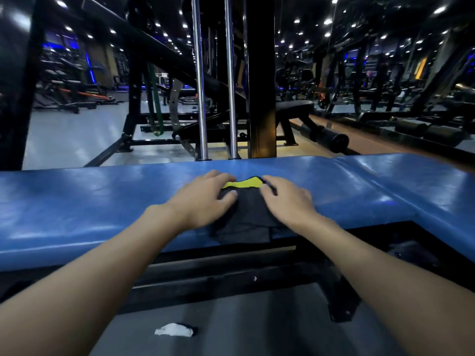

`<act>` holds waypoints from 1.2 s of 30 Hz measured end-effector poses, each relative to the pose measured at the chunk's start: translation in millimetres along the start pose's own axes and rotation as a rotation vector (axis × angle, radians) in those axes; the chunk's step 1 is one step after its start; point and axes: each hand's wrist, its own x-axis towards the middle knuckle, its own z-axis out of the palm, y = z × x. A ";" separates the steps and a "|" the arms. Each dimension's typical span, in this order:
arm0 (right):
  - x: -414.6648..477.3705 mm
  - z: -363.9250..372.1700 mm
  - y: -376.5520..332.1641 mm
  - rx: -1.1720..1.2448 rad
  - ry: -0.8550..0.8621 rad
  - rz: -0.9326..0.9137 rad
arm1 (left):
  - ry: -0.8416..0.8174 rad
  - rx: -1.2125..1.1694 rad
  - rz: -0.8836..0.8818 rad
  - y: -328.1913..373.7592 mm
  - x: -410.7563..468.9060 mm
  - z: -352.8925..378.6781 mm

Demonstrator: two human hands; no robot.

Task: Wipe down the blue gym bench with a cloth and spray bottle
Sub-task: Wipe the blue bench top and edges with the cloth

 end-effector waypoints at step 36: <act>7.6 61.8 -60.1 -0.173 0.007 -0.199 | -0.100 0.271 -0.173 -71.5 -4.7 14.2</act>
